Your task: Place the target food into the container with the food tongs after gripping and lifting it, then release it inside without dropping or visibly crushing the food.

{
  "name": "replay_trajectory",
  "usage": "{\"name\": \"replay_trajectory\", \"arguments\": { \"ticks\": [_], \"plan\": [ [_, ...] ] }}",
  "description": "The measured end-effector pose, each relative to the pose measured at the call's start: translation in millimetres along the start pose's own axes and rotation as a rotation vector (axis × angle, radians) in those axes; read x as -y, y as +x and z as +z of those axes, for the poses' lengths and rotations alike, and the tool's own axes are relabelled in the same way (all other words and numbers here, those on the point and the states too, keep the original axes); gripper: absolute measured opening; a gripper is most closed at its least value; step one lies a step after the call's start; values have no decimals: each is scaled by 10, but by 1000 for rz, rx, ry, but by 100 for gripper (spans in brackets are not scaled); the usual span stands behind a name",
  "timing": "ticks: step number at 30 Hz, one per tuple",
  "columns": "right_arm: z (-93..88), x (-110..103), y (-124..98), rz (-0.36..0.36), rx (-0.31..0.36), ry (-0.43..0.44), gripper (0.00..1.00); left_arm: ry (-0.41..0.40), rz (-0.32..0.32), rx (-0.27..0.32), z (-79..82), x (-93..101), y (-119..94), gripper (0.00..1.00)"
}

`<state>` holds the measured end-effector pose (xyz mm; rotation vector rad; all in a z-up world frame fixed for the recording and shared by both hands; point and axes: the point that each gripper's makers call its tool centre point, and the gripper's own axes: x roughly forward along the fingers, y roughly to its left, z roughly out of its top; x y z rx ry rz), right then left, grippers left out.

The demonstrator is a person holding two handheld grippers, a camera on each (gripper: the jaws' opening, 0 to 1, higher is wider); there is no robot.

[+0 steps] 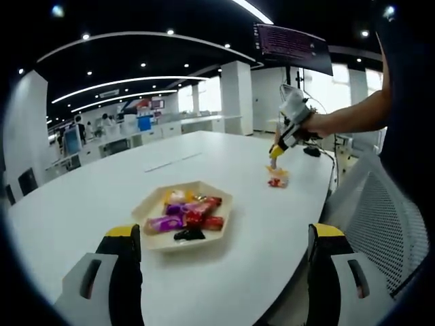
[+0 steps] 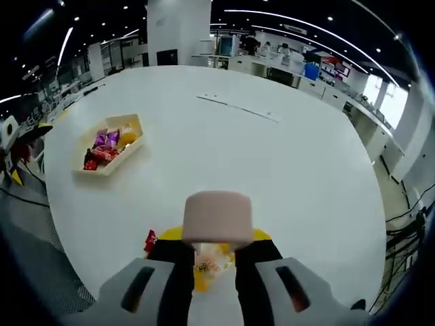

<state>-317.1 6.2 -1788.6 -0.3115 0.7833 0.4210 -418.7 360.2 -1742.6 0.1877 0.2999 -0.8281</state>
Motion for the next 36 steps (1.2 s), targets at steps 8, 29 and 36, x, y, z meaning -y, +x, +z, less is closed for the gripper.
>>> {"name": "replay_trajectory", "arguments": {
  "ticks": [8,29,36],
  "plan": [
    [-139,119,-103,-27,-8,36,22,0,-4,-5,-8,8,3,99],
    [-244,75,46,3,-13,-147,15,3,-7,-17,-28,23,10,99],
    [-152,151,-15,16,-1,-98,12,4,-11,-17,-33,28,10,99]
  ]
}}
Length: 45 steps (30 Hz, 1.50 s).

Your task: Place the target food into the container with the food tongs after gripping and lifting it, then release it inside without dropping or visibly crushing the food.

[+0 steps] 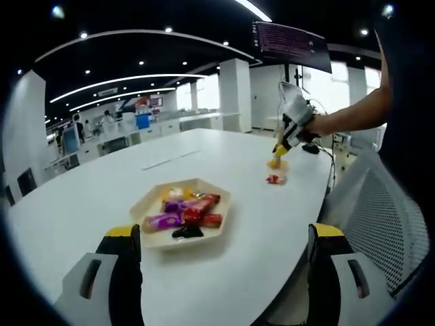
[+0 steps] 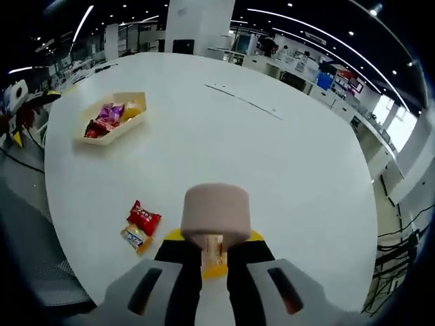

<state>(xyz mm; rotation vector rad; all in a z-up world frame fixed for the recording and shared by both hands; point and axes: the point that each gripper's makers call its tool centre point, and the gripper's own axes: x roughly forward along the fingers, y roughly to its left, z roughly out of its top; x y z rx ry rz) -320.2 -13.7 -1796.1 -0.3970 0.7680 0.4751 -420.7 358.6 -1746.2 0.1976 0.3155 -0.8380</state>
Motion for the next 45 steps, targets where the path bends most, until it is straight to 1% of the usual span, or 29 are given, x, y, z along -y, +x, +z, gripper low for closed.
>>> {"name": "replay_trajectory", "arguments": {
  "ticks": [1,3,4,7,9,13,17,19,22,24,28,29,30,31,33,34,35,38,41,45],
  "plan": [
    [24,10,-10,8,6,3,11,1,0,0,0,1,0,99],
    [112,25,-43,33,35,72,11,0,-1,0,0,1,1,99],
    [152,71,-70,33,41,73,11,0,-1,0,-6,-4,0,99],
    [248,111,-120,54,57,94,10,1,-1,0,-3,-3,-1,99],
    [314,112,-148,76,66,77,9,1,0,1,-1,-4,-2,99],
    [461,129,-201,87,84,61,7,-1,2,4,-1,-13,-4,99],
    [580,152,-218,95,109,86,8,0,3,5,11,-10,-6,99],
    [652,133,-228,101,117,81,9,0,4,6,13,-14,-7,99],
    [826,99,-238,96,142,47,8,-1,5,9,15,-20,-10,99],
    [955,65,-236,101,154,40,8,-1,4,10,16,-20,-9,99],
    [1197,39,-216,82,193,6,8,-2,6,17,31,-21,-13,99],
    [1241,2,-202,105,189,9,8,-2,8,21,39,-25,-17,99],
    [1282,-12,-202,103,197,6,8,2,10,25,53,-26,-20,99],
    [1334,-24,-183,105,199,-7,8,12,18,47,99,-37,-33,99],
    [1432,-81,-185,117,213,-14,8,13,25,68,133,-56,-50,99],
    [1466,-102,-178,121,212,-16,8,4,26,68,131,-66,-50,99],
    [1500,-126,-174,126,215,-21,8,-11,25,55,104,-72,-42,100],
    [1654,-229,-148,144,233,-44,9,-2,24,67,140,-51,-46,100],
    [1770,-326,-132,159,243,-56,9,0,33,70,144,-73,-50,100],
    [1976,-533,-93,192,262,-112,10,14,33,63,132,-62,-46,100]
  ]
}}
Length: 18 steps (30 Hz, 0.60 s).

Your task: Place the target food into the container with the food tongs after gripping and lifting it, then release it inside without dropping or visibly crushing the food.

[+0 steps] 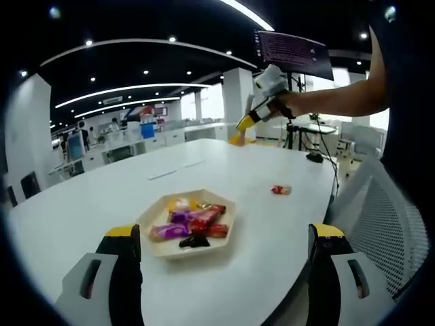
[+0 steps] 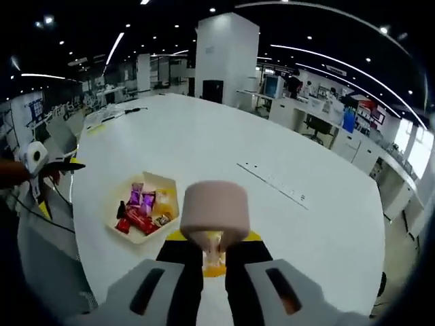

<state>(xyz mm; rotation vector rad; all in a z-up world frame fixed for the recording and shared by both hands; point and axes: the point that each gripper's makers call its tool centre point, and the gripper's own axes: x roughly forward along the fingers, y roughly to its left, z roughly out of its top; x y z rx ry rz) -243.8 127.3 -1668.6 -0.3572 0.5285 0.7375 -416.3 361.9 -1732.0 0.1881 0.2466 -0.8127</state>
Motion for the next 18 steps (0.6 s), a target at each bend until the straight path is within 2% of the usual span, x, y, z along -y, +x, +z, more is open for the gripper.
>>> {"name": "replay_trajectory", "arguments": {
  "ticks": [4,11,18],
  "plan": [
    [205,-147,136,37,24,-13,10,-1,-4,-7,-18,5,8,100],
    [459,-454,363,109,36,-59,10,20,-3,-20,-43,10,16,100],
    [651,-714,560,157,55,-83,11,-34,7,-16,-28,-32,3,100]
  ]
}}
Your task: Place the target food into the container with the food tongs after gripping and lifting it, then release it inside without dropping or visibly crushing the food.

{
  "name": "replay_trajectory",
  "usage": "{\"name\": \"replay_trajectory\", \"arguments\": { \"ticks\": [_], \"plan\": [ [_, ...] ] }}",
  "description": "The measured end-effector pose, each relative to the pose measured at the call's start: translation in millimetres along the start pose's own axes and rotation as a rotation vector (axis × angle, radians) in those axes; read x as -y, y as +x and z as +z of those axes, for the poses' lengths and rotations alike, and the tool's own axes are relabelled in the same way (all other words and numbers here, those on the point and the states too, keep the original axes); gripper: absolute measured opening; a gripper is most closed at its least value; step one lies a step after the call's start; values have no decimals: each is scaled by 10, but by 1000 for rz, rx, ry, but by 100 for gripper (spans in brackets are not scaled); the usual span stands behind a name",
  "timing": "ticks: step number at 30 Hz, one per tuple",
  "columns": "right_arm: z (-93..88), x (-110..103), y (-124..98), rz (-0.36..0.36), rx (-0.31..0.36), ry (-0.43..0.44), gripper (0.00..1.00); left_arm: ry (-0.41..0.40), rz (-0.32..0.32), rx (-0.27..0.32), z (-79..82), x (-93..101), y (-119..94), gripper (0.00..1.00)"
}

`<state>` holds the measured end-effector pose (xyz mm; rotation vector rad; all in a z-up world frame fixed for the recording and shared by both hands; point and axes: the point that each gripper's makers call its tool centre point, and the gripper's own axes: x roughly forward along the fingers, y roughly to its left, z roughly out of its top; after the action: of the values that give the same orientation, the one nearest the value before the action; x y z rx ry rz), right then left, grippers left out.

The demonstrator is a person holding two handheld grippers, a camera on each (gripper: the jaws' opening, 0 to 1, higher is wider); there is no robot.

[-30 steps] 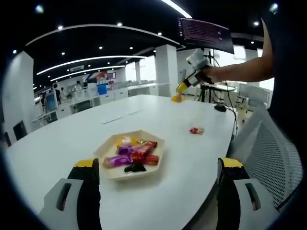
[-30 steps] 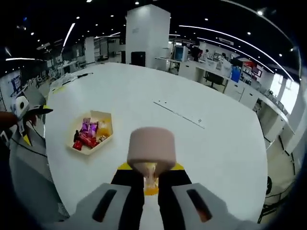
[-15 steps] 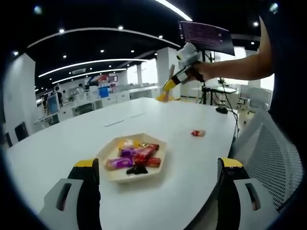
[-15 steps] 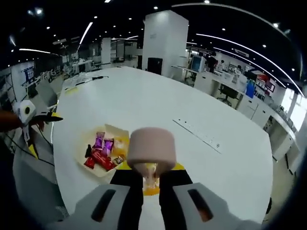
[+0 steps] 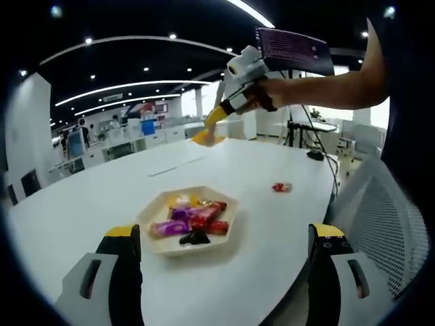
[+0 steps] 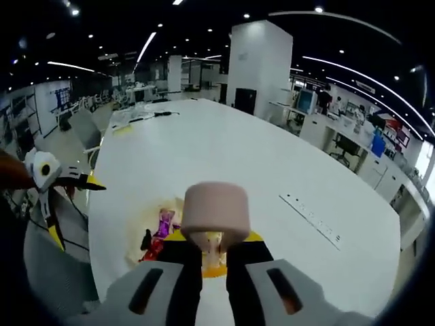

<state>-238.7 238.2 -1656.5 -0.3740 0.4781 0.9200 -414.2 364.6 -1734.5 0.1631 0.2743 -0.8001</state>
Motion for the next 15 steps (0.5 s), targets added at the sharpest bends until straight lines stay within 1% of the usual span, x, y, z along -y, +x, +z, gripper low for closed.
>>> {"name": "replay_trajectory", "arguments": {
  "ticks": [3,5,8,10,12,15],
  "plan": [
    [100,-105,133,24,9,-12,11,2,-3,-3,-8,13,5,100],
    [164,-165,217,40,15,-40,11,10,-10,-9,-18,37,11,100],
    [243,-221,309,60,3,-54,11,14,-12,-12,-23,42,12,100],
    [329,-265,363,74,16,-69,12,12,-11,-12,-24,38,12,100],
    [358,-291,432,83,15,-77,12,12,-11,-14,-24,41,12,100],
    [336,-327,555,96,5,-74,12,14,-13,-18,-38,43,14,100]
  ]
}}
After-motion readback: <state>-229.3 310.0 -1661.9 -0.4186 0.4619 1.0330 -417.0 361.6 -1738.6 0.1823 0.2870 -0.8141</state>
